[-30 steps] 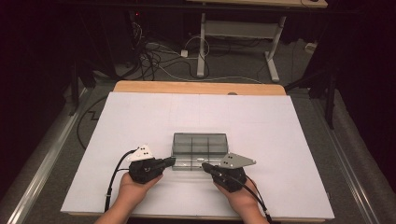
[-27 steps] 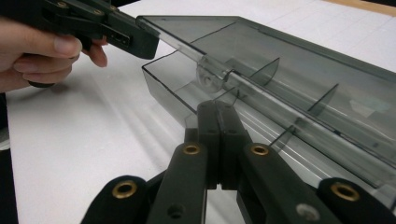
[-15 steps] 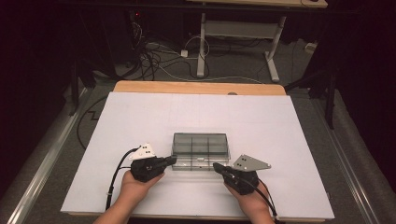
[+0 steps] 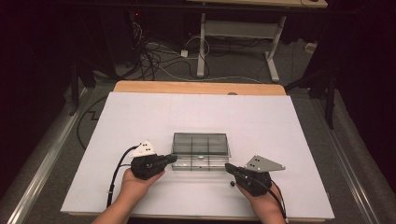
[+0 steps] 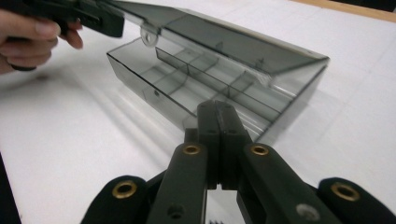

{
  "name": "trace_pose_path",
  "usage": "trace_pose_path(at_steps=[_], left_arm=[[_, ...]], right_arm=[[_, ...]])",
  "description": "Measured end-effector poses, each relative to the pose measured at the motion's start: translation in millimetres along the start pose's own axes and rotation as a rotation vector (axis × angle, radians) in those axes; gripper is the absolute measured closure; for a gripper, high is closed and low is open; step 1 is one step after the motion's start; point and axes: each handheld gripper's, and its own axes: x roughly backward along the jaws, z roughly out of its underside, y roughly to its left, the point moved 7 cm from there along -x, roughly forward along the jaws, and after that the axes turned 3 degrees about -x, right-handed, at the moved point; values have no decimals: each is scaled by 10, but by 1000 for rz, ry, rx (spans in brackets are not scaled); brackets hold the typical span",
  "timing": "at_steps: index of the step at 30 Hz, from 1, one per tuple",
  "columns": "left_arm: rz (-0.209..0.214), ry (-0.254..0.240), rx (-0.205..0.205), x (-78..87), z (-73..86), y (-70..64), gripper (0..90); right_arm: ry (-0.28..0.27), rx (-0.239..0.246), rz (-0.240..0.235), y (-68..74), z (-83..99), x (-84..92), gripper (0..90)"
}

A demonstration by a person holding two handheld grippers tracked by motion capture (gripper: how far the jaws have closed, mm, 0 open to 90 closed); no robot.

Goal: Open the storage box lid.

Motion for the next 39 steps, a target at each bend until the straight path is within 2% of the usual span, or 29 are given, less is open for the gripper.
trace_pose_path(at_steps=[5, 11, 15, 19, 23, 31, 39], left_arm=[[-15, -6, -41, 24, -123, -27, 875], [-14, -9, -13, -52, -145, 18, 875], [-27, -20, -14, -68, -188, 48, 876], [-38, -25, -2, -71, -219, 92, 876], [-51, -31, -3, -67, -251, 117, 875], [-58, -33, 1, -93, -276, 158, 875], [-65, -41, 5, -112, -351, 209, 875]], right_arm=[[8, -28, 13, -107, 85, 53, 900], [5, -39, 38, -197, 183, 55, 819], [1, -53, 41, -226, 235, 22, 723], [7, -64, 28, -222, 233, 2, 566], [10, -56, 15, -213, 225, -12, 410], [8, -42, 24, -204, 268, -24, 180], [69, -38, 46, -220, 342, -76, 3]])
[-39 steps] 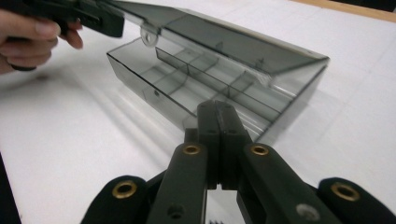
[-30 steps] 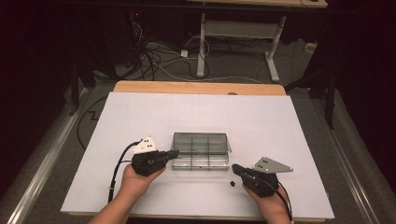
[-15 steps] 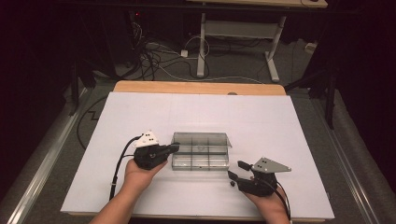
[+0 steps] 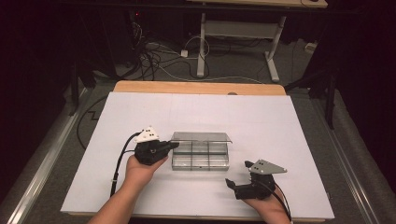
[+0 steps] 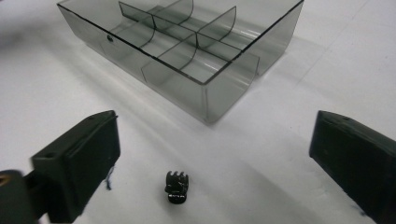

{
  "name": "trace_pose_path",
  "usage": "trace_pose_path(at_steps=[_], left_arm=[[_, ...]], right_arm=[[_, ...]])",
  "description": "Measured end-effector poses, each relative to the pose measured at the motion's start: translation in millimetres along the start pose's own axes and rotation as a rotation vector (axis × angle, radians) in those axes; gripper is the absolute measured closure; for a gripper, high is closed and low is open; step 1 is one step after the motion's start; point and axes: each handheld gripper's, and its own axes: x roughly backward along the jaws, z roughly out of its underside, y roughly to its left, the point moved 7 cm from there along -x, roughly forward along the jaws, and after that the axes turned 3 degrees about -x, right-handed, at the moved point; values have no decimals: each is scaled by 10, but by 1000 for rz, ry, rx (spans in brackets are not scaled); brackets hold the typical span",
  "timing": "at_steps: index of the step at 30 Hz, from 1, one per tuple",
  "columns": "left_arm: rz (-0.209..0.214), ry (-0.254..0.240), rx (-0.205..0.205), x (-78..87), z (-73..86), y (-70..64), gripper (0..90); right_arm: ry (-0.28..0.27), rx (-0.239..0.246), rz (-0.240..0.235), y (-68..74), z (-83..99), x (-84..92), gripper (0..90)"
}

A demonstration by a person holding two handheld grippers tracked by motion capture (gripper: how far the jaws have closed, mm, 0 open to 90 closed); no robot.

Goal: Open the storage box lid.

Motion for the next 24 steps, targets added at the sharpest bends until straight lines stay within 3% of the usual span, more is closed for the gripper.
trace_pose_path(at_steps=[8, 24], left_arm=[[-16, -2, -7, -23, -82, 43, 875], [-77, 21, 12, -218, -185, 317, 875]], right_arm=[[21, -2, 19, -25, 22, -16, 2], [7, 9, 3, 11, 1, -16, 2]])
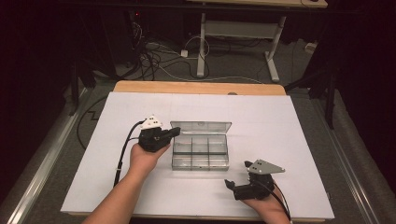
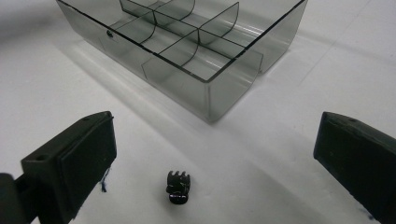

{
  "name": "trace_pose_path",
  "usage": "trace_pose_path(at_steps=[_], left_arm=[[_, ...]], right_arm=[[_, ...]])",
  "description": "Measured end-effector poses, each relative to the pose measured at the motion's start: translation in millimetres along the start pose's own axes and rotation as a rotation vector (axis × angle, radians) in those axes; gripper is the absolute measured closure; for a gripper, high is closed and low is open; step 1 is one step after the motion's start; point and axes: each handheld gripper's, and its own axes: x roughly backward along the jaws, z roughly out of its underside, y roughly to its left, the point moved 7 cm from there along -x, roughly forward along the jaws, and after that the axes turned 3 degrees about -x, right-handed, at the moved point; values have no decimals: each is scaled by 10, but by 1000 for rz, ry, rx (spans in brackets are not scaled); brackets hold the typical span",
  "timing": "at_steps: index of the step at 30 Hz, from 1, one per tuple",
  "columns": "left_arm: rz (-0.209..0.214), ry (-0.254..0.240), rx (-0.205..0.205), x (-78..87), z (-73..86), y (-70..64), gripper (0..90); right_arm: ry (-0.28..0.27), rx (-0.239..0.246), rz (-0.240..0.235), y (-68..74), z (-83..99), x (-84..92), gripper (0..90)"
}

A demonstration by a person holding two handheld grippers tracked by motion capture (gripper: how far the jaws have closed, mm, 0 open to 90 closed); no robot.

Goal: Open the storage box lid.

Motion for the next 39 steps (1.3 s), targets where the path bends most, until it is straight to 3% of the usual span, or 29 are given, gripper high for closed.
trace_pose_path(at_steps=[8, 11, 12, 13, 16, 23, 34, 36, 39], left_arm=[[-4, 0, 50, -83, -17, 120, 875], [-5, 16, 50, -79, 13, 137, 875], [1, 5, 84, -81, 14, 106, 876], [-5, 23, 46, -52, 35, 129, 876], [-8, 27, 33, 4, 68, 116, 875], [-3, 22, 29, 151, 280, 64, 875], [-11, 92, -14, 463, 722, -25, 873], [-28, 114, -26, 544, 794, -33, 873], [-43, 92, -33, 662, 865, -49, 833]], right_arm=[[-7, -5, -1, -1, -17, 6, 2], [0, 1, 1, -3, -17, -4, 2], [-1, 1, 2, -3, -20, -4, 2], [-3, -2, 2, 1, -23, 0, 2], [-4, 0, -2, 19, -19, -1, 3], [1, 1, -7, 27, -10, -11, 2], [8, -4, -9, 26, -7, -29, 3], [11, 2, -15, 39, -9, -35, 3], [12, 6, -22, 61, -16, -48, 3]])
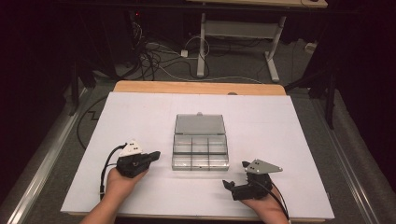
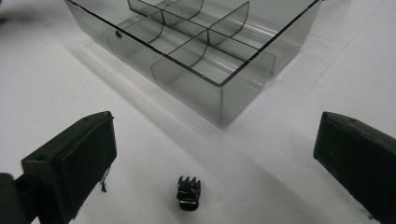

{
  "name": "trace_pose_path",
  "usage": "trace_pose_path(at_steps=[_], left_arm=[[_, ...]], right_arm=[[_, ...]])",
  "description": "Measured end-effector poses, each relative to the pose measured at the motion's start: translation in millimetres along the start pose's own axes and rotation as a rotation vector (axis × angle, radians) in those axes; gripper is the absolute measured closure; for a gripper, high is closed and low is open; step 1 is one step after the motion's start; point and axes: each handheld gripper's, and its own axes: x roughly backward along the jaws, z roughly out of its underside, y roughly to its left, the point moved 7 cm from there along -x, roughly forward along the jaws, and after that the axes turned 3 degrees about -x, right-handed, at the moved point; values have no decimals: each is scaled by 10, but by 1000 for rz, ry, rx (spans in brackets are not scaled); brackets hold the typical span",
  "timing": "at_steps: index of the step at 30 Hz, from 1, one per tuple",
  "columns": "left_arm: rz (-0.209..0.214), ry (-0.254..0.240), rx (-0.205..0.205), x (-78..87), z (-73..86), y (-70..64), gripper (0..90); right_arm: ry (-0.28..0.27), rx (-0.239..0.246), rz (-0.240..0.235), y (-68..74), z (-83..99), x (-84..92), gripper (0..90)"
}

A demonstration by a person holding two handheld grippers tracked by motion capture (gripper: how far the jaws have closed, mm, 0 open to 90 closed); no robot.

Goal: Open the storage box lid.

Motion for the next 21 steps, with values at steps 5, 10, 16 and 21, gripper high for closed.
trace_pose_path(at_steps=[5, 10, 16, 21], left_arm=[[-6, -22, -9, 82, 107, -14, 718], [-6, -9, 2, 76, 153, 0, 491], [-3, -3, 16, 59, 154, 9, 236], [3, 6, 28, 39, 157, 16, 67]], right_arm=[[12, 9, -9, 25, 14, -24, 23], [9, 10, -7, 23, 14, -8, 27], [6, 3, -1, -10, 9, 20, 46], [-4, -2, 2, -39, -5, 44, 71]])
